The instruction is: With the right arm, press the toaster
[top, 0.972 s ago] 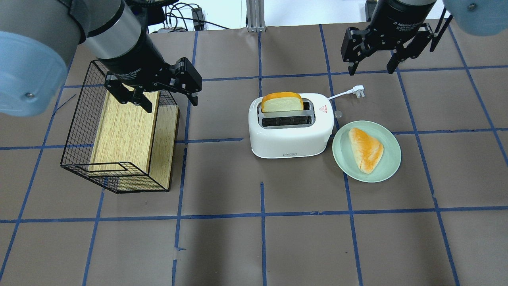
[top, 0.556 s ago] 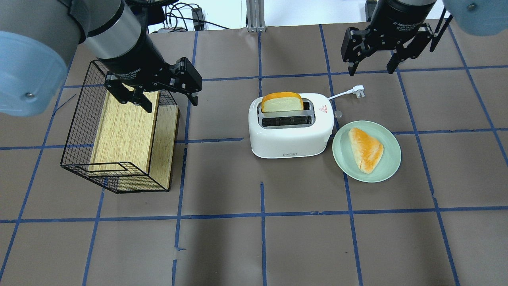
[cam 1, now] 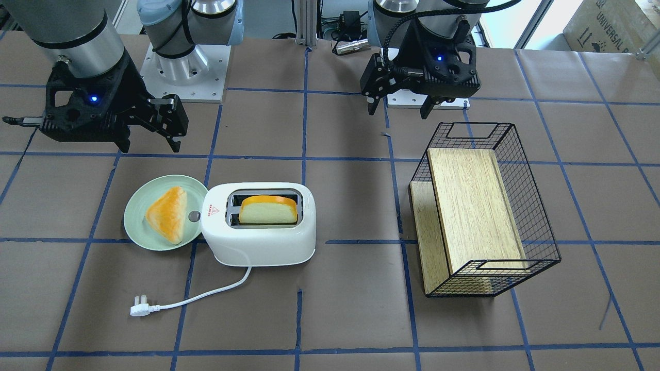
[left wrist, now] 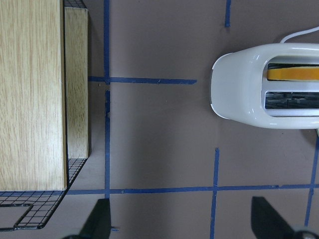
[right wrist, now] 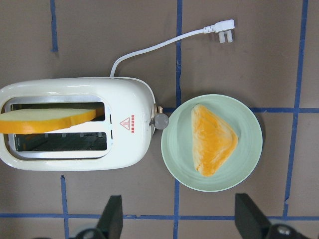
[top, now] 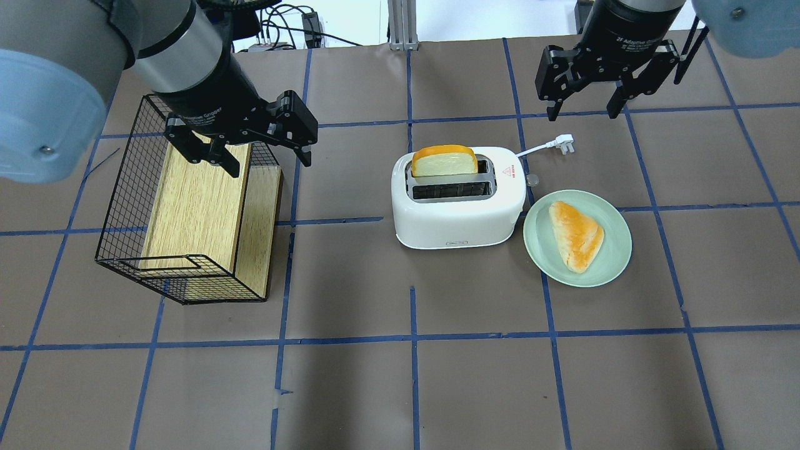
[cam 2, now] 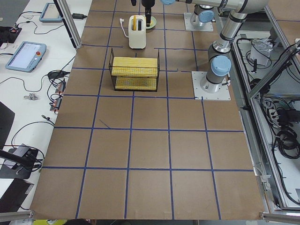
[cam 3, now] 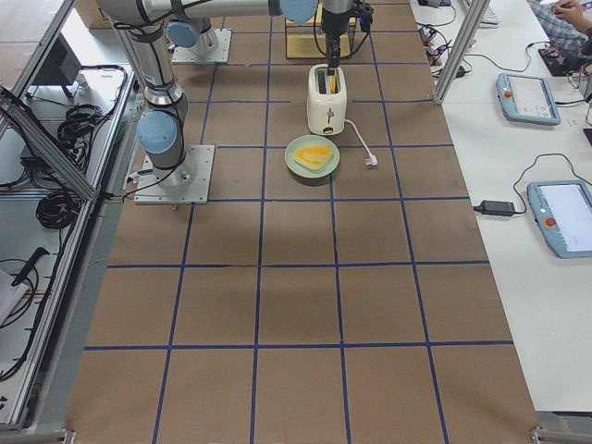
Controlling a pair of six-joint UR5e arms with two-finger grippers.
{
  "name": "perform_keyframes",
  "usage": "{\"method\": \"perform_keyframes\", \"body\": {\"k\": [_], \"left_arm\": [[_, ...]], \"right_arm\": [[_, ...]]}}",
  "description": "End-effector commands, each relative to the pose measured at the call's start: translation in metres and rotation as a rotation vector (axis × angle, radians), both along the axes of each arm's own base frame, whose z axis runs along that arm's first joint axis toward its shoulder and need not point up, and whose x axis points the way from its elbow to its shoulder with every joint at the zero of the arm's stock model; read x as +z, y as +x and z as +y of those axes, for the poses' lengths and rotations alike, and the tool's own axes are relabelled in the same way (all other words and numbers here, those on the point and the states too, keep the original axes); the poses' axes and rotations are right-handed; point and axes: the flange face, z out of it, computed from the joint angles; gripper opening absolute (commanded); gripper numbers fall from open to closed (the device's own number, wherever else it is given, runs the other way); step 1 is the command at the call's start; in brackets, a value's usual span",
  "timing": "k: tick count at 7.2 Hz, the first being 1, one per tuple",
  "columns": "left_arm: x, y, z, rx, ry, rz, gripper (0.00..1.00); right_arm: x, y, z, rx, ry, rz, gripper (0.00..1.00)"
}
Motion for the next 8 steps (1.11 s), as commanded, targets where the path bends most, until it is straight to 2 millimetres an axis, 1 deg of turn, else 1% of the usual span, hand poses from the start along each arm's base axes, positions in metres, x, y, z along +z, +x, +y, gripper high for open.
{"method": "perform_keyframes", "body": {"k": [1,4,5,6,7,8], "left_arm": [[0.0,0.0,0.0,0.0,0.0,0.0,1.0],[0.0,0.0,0.0,0.0,0.0,0.0,1.0],[0.0,0.0,0.0,0.0,0.0,0.0,1.0],[0.0,0.0,0.0,0.0,0.0,0.0,1.0],[0.0,0.0,0.0,0.0,0.0,0.0,1.0],[0.0,0.0,0.0,0.0,0.0,0.0,1.0]], "right_arm": [[-0.002,0.0,-0.001,0.001,0.004,0.0,0.82],[0.0,-0.001,0.0,0.027,0.002,0.004,0.81],[0.003,-0.002,0.002,0.146,-0.004,0.013,0.8],[-0.001,-0.001,-0.001,0.232,0.001,0.001,0.78],[-0.002,-0.001,-0.002,0.336,-0.002,0.002,0.74],[-0.011,-0.001,-0.011,0.471,-0.009,0.002,0.68]]}}
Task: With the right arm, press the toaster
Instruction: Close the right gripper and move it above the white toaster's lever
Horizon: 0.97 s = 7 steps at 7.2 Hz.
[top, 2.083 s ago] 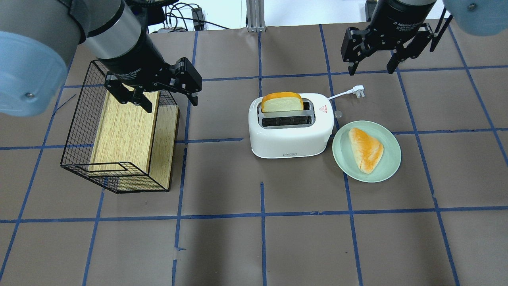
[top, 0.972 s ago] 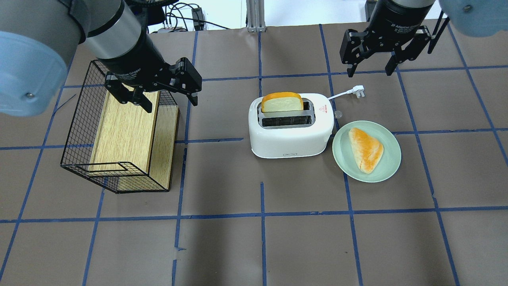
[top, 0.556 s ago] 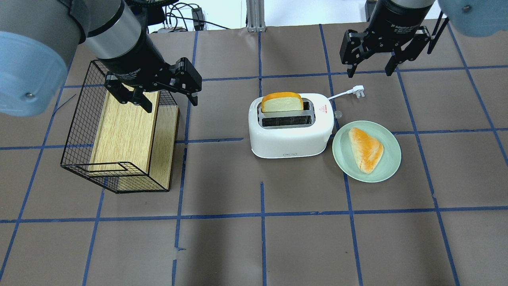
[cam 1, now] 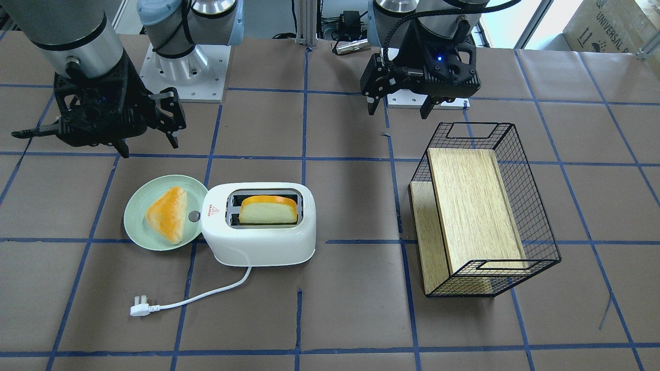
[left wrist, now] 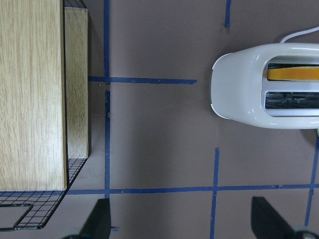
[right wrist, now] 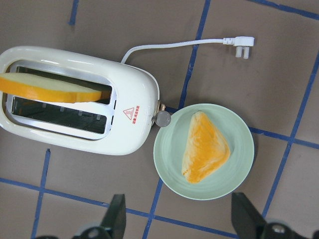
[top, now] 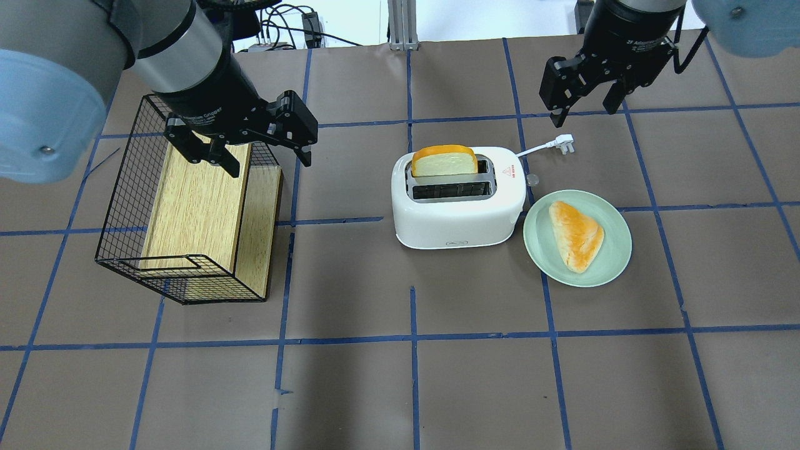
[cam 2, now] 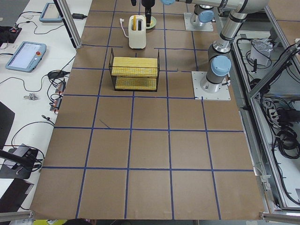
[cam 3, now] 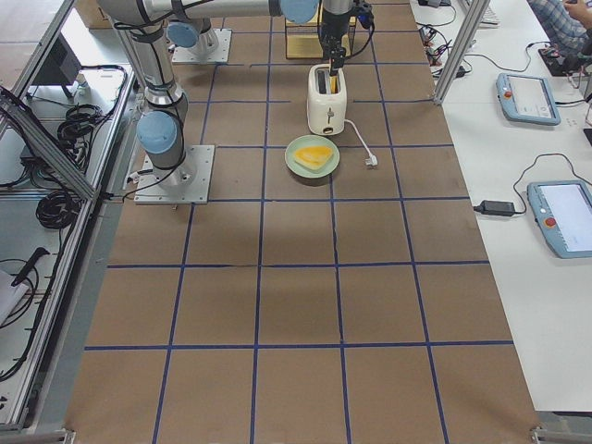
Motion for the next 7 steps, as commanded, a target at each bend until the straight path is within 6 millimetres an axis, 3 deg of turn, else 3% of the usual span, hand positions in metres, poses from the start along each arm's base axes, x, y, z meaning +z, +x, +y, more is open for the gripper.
{"method": "perform_keyframes", "body": {"k": [1,3,4,5,7], "left_arm": [[0.0,0.0,0.0,0.0,0.0,0.0,1.0],[0.0,0.0,0.0,0.0,0.0,0.0,1.0],[0.0,0.0,0.0,0.0,0.0,0.0,1.0],[0.0,0.0,0.0,0.0,0.0,0.0,1.0],[0.0,0.0,0.0,0.0,0.0,0.0,1.0]], "right_arm": [[-0.01,-0.001,-0.017,0.249,-0.039,0.002,0.54],[-0.017,-0.001,-0.021,0.44,-0.035,0.002,0.32],[-0.026,-0.005,-0.027,0.495,-0.019,-0.005,0.14],[-0.029,-0.003,-0.028,0.592,-0.017,-0.01,0.08],[-0.053,-0.001,-0.043,0.789,-0.003,-0.05,0.08]]}}
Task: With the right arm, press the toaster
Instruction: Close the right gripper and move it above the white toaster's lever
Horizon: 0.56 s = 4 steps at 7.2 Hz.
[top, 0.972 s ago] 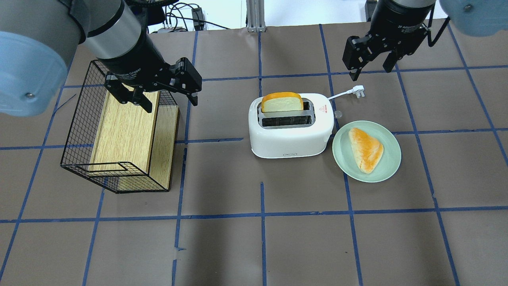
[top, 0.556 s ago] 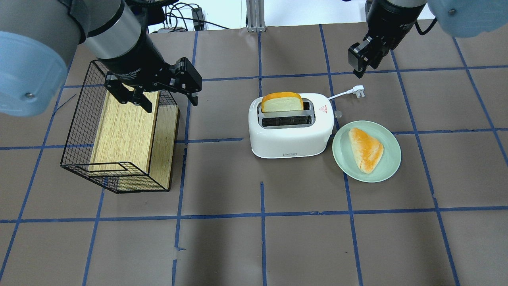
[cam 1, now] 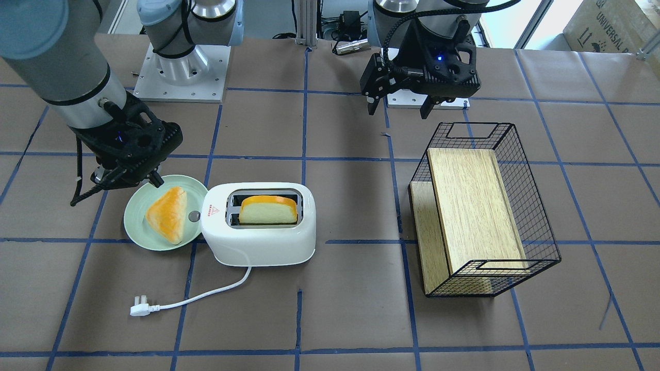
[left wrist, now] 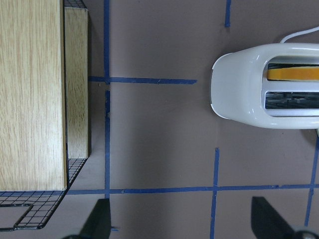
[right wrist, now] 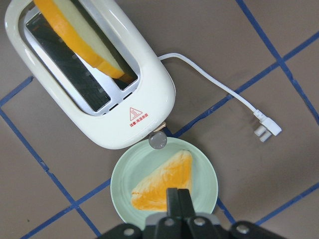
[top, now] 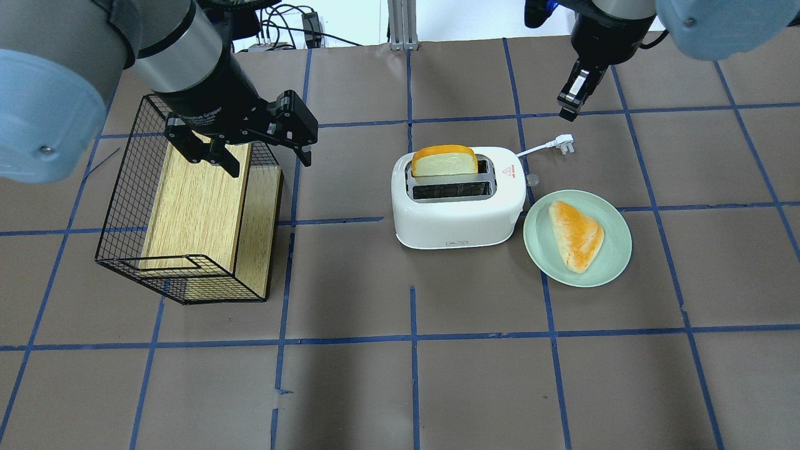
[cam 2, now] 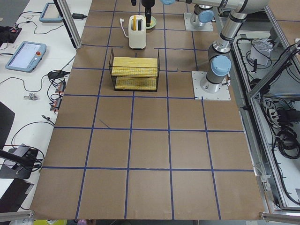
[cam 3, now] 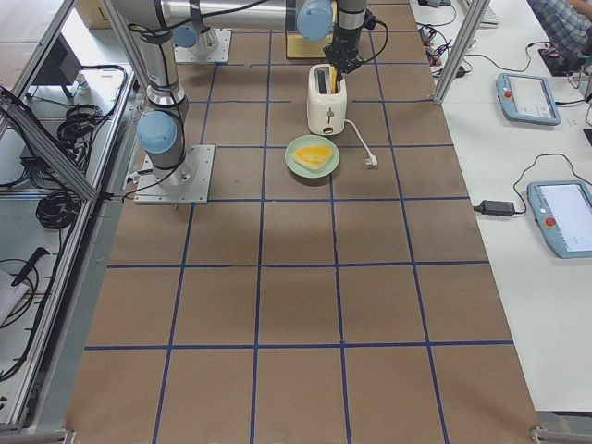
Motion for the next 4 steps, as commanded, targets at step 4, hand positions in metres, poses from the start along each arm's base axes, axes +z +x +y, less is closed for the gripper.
{"method": "perform_keyframes", "body": {"k": [4], "left_arm": [[0.0,0.0,0.0,0.0,0.0,0.0,1.0]], "right_arm": [[-0.03,0.002,-0.008,0.249,-0.028,-0.012,0.09]]}}
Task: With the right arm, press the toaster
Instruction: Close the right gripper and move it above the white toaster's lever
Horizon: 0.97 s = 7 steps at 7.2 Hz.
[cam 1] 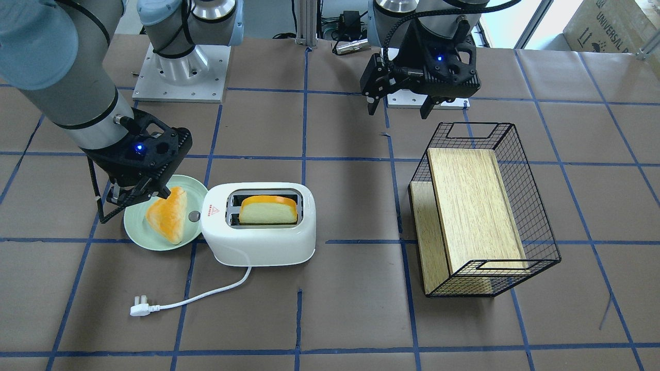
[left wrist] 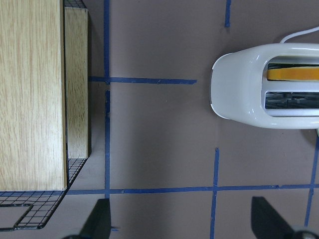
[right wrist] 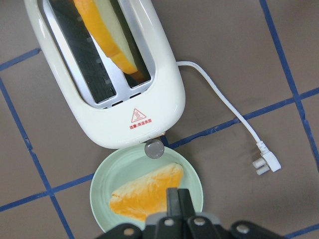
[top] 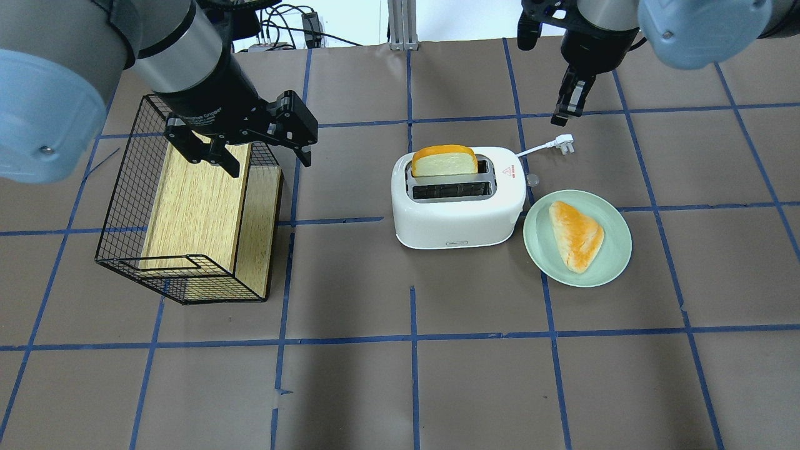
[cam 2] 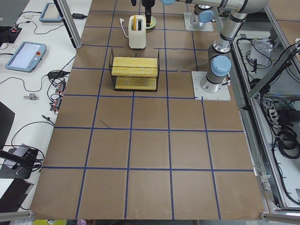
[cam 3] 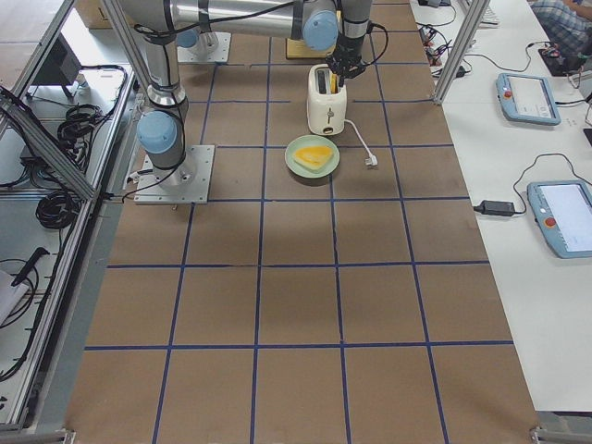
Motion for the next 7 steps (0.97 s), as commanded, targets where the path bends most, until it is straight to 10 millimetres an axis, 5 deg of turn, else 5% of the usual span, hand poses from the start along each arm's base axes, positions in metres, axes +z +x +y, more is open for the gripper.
{"method": "perform_keyframes", "body": {"k": [1,3,5,7], "left_arm": [[0.0,0.0,0.0,0.0,0.0,0.0,1.0],[0.0,0.0,0.0,0.0,0.0,0.0,1.0],[0.0,0.0,0.0,0.0,0.0,0.0,1.0],[0.0,0.0,0.0,0.0,0.0,0.0,1.0]], "right_arm": [[-0.015,0.001,0.001,0.094,-0.021,0.01,0.08],[-0.034,0.007,0.006,0.112,-0.047,0.012,0.09],[-0.08,0.006,0.009,0.176,-0.026,0.015,0.09],[-0.105,0.005,0.02,0.27,-0.06,0.027,0.09]]}}
